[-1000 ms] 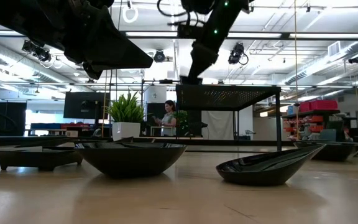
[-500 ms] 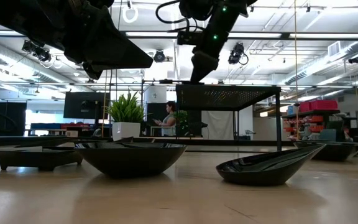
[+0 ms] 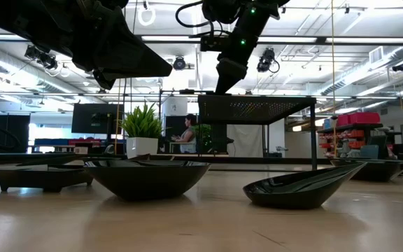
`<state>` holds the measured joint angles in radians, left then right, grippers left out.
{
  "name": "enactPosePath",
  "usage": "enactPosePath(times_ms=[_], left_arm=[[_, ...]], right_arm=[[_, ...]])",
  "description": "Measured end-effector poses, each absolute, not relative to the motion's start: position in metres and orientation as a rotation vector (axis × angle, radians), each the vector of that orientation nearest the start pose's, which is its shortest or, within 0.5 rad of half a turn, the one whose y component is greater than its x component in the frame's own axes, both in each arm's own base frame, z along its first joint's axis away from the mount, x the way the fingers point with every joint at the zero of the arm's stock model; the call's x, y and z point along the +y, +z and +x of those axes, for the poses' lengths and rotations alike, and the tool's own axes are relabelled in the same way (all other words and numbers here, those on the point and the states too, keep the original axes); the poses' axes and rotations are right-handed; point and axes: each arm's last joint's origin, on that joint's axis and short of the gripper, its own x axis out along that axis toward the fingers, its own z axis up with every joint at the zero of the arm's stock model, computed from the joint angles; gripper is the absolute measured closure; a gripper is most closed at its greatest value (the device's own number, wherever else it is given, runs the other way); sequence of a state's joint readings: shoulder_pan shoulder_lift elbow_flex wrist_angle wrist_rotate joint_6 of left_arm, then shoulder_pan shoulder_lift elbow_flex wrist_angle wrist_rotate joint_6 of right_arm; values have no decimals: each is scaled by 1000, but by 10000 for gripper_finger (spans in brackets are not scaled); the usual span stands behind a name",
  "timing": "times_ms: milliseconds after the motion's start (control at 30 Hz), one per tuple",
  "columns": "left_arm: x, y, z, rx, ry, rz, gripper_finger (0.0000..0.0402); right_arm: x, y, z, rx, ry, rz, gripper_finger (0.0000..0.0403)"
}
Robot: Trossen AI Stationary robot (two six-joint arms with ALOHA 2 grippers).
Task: Pick & Place Mini shaped plates
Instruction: Stack the square plate on top of the square plate on the shelf, then stack the drop shaped plate on top of the drop shaped plate on the shelf
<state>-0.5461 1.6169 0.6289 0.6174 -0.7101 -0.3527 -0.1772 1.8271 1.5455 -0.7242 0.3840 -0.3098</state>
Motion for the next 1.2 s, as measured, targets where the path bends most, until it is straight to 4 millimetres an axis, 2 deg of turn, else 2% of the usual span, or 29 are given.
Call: enactPosePath(times_ms=[233,533,700,833,967,1100,1200], left_arm=[[-140,163,267,267,212,-132,388],[-140,163,267,267,212,-132,388],[-140,163,267,267,212,-132,388],[-140,163,267,266,212,-132,388],[-140,163,267,266,212,-134,388],[-140,163,267,266,212,-134,388],[-140,163,267,266,212,-135,388]], right_arm=[[-79,269,382,1086,-353,-379,370],[-79,269,381,1088,-344,-396,291],[-70,280,377,1060,-319,-430,251],[-50,302,369,990,-291,-447,227],[-20,325,358,888,-225,-391,214],[16,340,342,842,-30,-310,209],[50,341,334,827,107,-311,202]])
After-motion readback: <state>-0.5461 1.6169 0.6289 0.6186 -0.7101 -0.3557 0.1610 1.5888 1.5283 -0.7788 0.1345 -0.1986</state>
